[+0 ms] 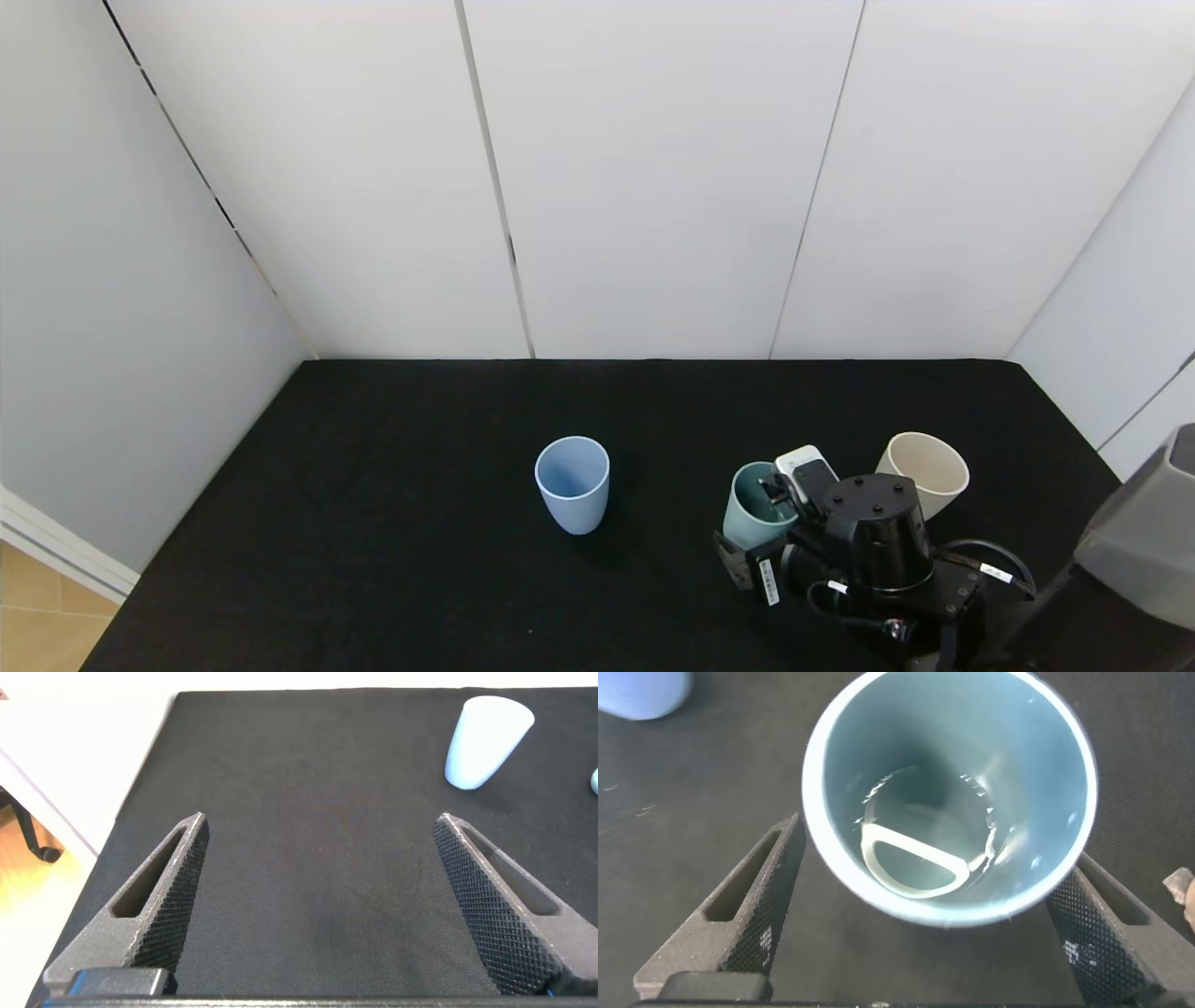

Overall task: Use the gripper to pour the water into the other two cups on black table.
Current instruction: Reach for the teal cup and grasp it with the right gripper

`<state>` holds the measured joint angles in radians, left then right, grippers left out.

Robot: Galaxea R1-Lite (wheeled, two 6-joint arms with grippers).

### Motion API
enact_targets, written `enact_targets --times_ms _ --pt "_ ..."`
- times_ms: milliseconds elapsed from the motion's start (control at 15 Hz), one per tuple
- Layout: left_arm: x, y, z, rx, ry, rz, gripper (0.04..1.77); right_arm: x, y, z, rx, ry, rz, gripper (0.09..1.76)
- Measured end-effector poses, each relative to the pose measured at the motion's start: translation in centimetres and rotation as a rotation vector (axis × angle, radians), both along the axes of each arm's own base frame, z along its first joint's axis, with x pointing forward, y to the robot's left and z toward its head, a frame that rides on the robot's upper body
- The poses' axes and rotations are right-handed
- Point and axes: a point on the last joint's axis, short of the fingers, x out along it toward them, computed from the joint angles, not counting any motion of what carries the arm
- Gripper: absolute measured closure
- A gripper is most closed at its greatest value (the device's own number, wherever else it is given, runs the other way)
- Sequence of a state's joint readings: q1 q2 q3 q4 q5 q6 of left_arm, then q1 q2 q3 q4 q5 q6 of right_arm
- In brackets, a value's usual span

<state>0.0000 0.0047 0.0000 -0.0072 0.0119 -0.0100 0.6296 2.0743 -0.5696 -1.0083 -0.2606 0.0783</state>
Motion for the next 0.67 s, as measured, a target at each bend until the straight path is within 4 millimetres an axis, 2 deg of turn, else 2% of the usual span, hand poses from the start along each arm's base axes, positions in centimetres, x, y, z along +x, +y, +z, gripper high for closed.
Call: enact_targets --times_ms 267,533,600,667 --pt "0.0 0.0 0.0 0.0 0.0 0.0 0.09 1.3 0.1 0.1 0.004 -0.007 -0.022 0.14" --pt "0.0 0.0 0.0 0.0 0.0 0.0 0.09 1.6 0.2 0.3 0.009 -0.014 -0.026 0.14" --pt "0.0 0.0 0.0 0.0 0.0 0.0 0.09 1.6 0.2 0.3 0.008 -0.013 -0.024 0.24" --pt "0.0 0.0 0.0 0.0 0.0 0.0 0.09 1.5 0.3 0.2 0.008 -0.013 -0.022 0.43"
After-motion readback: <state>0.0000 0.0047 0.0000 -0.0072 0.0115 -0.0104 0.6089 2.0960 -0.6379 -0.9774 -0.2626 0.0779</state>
